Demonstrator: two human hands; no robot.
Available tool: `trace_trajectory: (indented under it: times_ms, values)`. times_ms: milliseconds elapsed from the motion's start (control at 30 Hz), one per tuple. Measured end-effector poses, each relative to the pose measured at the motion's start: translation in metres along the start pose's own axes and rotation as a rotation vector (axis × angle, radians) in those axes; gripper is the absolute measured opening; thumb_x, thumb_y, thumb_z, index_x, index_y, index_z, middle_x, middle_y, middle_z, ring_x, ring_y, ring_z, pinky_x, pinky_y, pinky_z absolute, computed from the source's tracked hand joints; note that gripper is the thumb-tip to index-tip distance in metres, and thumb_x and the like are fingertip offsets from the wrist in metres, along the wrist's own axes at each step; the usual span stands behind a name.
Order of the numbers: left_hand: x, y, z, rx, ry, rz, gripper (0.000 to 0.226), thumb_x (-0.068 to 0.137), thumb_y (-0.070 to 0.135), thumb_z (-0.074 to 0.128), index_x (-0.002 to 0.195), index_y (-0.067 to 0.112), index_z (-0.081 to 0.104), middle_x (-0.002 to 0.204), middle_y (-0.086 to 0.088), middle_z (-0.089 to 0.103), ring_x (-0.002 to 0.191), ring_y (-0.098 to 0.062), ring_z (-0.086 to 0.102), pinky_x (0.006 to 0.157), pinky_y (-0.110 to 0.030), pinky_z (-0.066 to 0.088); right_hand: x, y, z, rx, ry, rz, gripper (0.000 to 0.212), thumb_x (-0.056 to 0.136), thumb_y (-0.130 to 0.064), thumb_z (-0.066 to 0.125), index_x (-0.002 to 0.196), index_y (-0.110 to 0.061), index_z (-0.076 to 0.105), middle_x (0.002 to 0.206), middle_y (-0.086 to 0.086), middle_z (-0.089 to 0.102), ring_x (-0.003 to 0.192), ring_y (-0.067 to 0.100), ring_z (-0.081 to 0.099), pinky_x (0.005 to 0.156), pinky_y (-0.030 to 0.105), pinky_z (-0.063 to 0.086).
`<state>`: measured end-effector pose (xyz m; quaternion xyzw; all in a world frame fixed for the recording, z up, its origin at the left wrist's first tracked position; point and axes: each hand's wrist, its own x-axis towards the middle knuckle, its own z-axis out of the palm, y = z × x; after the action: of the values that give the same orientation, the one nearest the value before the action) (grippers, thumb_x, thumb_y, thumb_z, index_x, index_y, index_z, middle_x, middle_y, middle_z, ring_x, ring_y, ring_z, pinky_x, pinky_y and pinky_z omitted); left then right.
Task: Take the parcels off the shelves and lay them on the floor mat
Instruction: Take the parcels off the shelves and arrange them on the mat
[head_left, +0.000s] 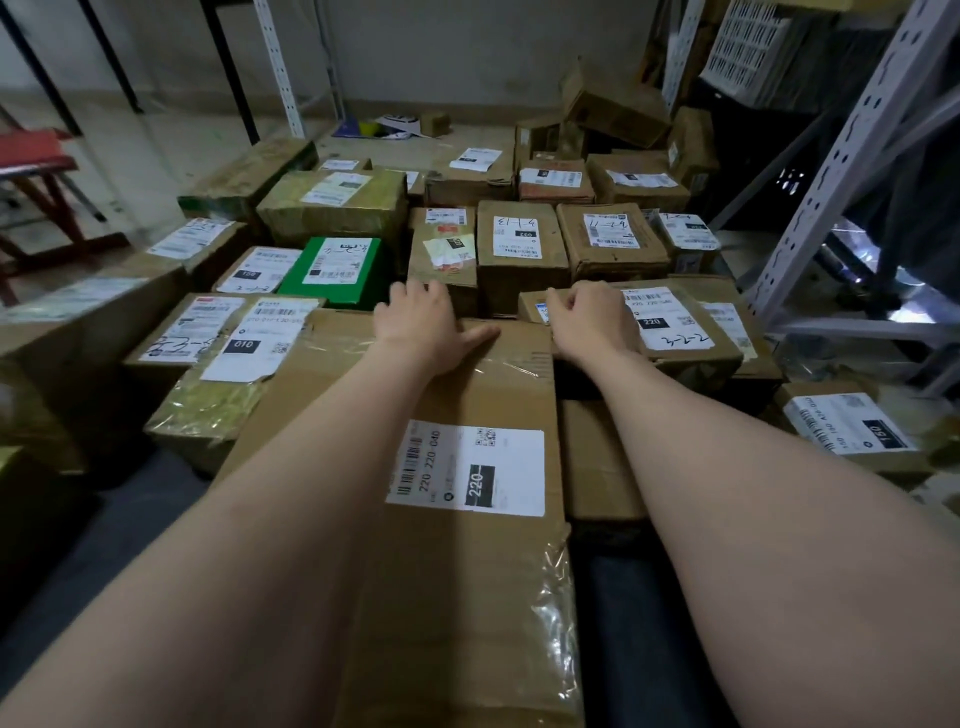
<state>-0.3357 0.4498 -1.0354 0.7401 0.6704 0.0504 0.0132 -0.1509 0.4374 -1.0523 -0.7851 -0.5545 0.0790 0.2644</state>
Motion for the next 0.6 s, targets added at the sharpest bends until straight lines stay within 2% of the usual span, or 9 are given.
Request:
trace_trajectory:
  times_ms: [67,167,267,333,433,533,600]
  values:
    - [-0.002,-0.029,-0.006,0.044,0.038,-0.070,0.100,0.078,0.083,0.047,0.144,0.009,0.035,0.145,-0.019,0.041,0.134,-0.037,0.037,0.104,-0.052,0.039,-0.002,-0.008,-0.003,0.027,-0.071,0.007,0.054,0.094,-0.060,0.044,0.112,-0.015,0.069,0.116,0.012,0.065,0.103,0.033,0.060,0.074,0.035,0.042]
    - [-0.014,-0.067,-0.012,0.165,0.014,-0.319,0.106,0.077,0.087,0.042,0.144,0.005,0.033,0.144,-0.024,0.039,0.133,-0.040,0.036,0.100,-0.050,0.040,-0.008,-0.017,-0.001,-0.022,-0.236,0.049,0.069,0.090,-0.066,0.047,0.126,-0.009,0.060,0.131,0.016,0.057,0.114,0.036,0.056,0.080,0.035,0.042]
    - [-0.025,-0.086,-0.018,0.133,-0.105,-0.520,0.105,0.078,0.087,0.039,0.141,0.003,0.038,0.136,-0.022,0.047,0.121,-0.039,0.048,0.081,-0.046,0.045,-0.014,-0.022,0.002,-0.023,-0.337,0.118,0.070,0.094,-0.063,0.040,0.136,-0.009,0.053,0.139,0.017,0.051,0.119,0.036,0.053,0.087,0.037,0.045]
    - [-0.024,-0.089,-0.020,0.109,-0.150,-0.492,0.095,0.082,0.083,0.036,0.136,0.006,0.047,0.130,-0.018,0.055,0.112,-0.036,0.055,0.067,-0.043,0.039,-0.015,-0.026,0.002,-0.029,-0.322,0.120,0.066,0.096,-0.060,0.041,0.136,-0.008,0.054,0.139,0.018,0.051,0.119,0.037,0.053,0.086,0.037,0.045]
    - [-0.018,-0.084,-0.024,0.061,-0.095,-0.436,0.087,0.087,0.078,0.034,0.135,0.007,0.049,0.128,-0.015,0.058,0.110,-0.034,0.058,0.064,-0.042,0.035,-0.016,-0.035,0.001,-0.102,-0.236,0.064,0.056,0.097,-0.054,0.045,0.123,-0.007,0.061,0.128,0.018,0.058,0.109,0.036,0.056,0.075,0.034,0.041]
    - [-0.014,-0.082,-0.023,0.041,-0.027,-0.406,0.084,0.091,0.074,0.033,0.136,0.005,0.048,0.127,-0.015,0.058,0.110,-0.034,0.058,0.067,-0.039,0.038,-0.011,-0.050,0.001,-0.115,-0.122,0.033,0.045,0.094,-0.053,0.049,0.088,-0.010,0.062,0.101,0.012,0.064,0.081,0.027,0.054,0.060,0.030,0.039]
    - [-0.009,-0.081,-0.020,-0.022,0.027,-0.420,0.084,0.091,0.072,0.033,0.137,0.002,0.044,0.125,-0.016,0.059,0.110,-0.034,0.059,0.067,-0.038,0.037,-0.006,-0.059,0.000,-0.011,-0.061,0.088,0.043,0.090,-0.051,0.052,0.077,-0.011,0.060,0.089,0.009,0.062,0.070,0.024,0.052,0.054,0.028,0.034]
